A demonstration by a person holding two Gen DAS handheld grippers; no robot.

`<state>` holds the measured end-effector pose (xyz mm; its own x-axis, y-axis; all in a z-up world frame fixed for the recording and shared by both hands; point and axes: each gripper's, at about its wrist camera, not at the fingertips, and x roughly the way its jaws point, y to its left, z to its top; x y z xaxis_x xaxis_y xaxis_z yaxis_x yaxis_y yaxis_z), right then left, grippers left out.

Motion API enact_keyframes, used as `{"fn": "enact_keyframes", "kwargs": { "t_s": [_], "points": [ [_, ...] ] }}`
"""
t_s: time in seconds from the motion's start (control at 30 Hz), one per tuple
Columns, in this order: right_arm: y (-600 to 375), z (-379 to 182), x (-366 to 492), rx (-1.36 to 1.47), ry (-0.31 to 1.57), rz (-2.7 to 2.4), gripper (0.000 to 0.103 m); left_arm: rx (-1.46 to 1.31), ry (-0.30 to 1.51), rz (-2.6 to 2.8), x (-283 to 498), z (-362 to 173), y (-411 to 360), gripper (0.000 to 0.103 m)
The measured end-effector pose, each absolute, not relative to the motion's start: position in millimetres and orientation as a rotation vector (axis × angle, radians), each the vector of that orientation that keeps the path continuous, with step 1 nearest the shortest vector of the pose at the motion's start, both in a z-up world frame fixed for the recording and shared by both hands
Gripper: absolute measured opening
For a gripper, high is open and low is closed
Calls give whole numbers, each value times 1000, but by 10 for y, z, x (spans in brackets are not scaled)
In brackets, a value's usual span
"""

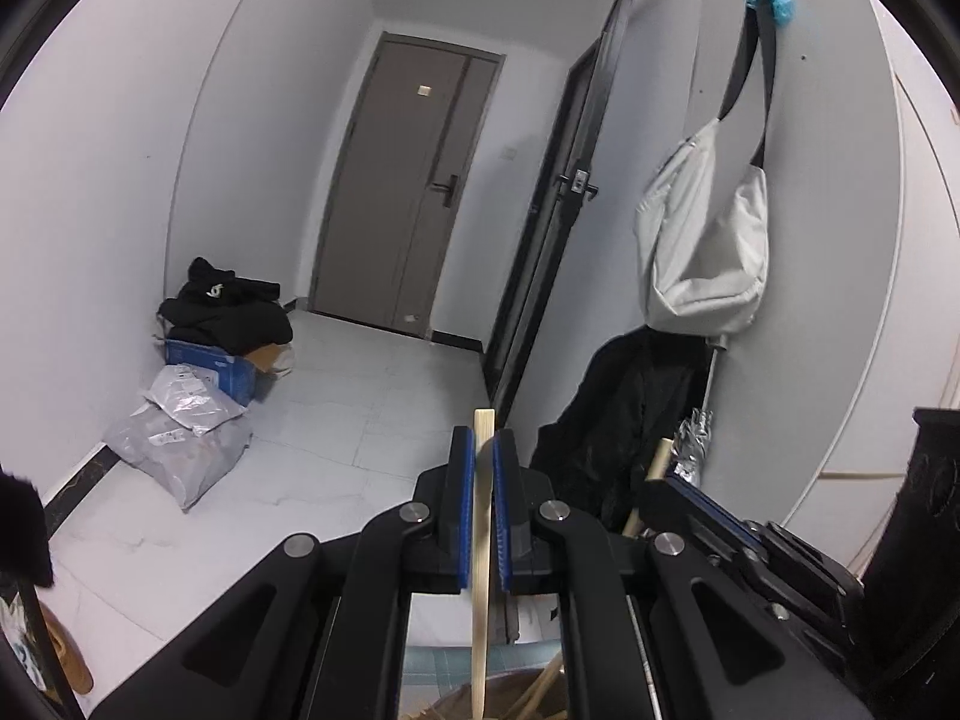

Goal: Organize utensils
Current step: 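Lower both chopsticks into the holder compartment, then open both grippers and pull them back from the holder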

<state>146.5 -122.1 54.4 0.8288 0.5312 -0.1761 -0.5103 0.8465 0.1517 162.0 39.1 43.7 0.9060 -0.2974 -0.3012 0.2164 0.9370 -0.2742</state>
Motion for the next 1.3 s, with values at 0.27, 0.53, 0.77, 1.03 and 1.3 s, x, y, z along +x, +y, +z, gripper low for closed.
{"fn": "enact_keyframes", "kwargs": {
  "t_s": [0.27, 0.53, 0.77, 1.03, 1.3],
  "points": [
    [-1156, 388, 1401, 61, 221, 613, 4, -246, 365, -293, 1574, 353, 427, 3],
    [-1153, 237, 1368, 58, 283, 674, 5, -219, 429, -353, 1461, 240, 394, 3],
    [-1130, 59, 1276, 50, 375, 701, 7, -192, 540, -376, 1391, 157, 395, 4],
    [-1329, 58, 992, 84, 420, 632, 13, -204, 563, -274, 1151, 223, 484, 54],
    [-1573, 83, 604, 132, 439, 544, 45, -184, 542, -168, 803, 292, 474, 74]
  ]
}}
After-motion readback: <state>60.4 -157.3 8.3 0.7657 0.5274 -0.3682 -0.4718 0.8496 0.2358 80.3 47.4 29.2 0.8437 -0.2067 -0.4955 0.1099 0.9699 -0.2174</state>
